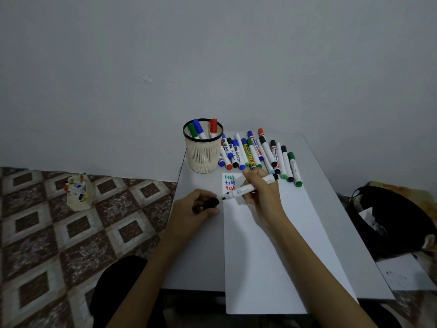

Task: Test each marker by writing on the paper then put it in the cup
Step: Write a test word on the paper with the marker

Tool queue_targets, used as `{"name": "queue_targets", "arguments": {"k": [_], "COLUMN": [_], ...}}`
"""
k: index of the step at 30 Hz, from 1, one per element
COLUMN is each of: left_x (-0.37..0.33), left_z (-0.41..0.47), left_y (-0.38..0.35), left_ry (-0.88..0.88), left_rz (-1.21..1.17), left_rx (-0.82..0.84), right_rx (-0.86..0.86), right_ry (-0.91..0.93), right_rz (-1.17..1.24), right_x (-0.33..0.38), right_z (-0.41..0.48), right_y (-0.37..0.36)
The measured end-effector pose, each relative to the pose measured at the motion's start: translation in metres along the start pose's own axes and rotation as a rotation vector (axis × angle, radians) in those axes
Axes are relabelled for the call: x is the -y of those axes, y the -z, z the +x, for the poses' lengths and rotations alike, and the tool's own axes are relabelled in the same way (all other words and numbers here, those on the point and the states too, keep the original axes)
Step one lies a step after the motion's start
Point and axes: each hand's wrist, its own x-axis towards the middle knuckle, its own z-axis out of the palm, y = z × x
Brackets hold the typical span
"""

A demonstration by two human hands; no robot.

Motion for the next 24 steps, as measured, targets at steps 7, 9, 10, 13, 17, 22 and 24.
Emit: {"name": "queue_targets", "arguments": {"k": [7, 9, 10, 13, 17, 22, 24], "left_x": [-0.002, -0.003, -0.003, -0.002, 0.001, 0.002, 0.001], "left_z": [-0.003, -0.003, -0.003, -0.003, -0.004, -0.004, -0.004], "left_y": [0.001, 0.002, 0.003, 0.006, 0.008, 0.007, 0.008], "left_ry": [-0.034, -0.052, -0.052, -0.049, -0.053, -0.050, -0.063], "left_rz": [-0.008, -0.016, -0.028, -0.116, -0.132, -0.133, -0.121], "left_rx": [0.050, 0.061, 0.056, 0.019, 0.006, -0.032, -0.041], "right_rx": [0.056, 0.138, 0.192, 0.304, 0.360, 0.422, 0.434], "right_ry": [-0.058, -0.068, -0.079, -0.194, -0.263, -0.039, 0.065], "right_rz": [-0.004, -0.072, -0.106, -0.084, -0.196, -0.801, -0.885], "right_x": [-0.005, -0.007, -0.006, 0.004, 0.018, 0.017, 0.009], "right_z": [-0.008, -0.011, -0.012, -0.014, -0.014, -0.015, -0.015], "right_y": [-0.008, -0.009, -0.008, 0.000, 0.013, 0.012, 0.007]}}
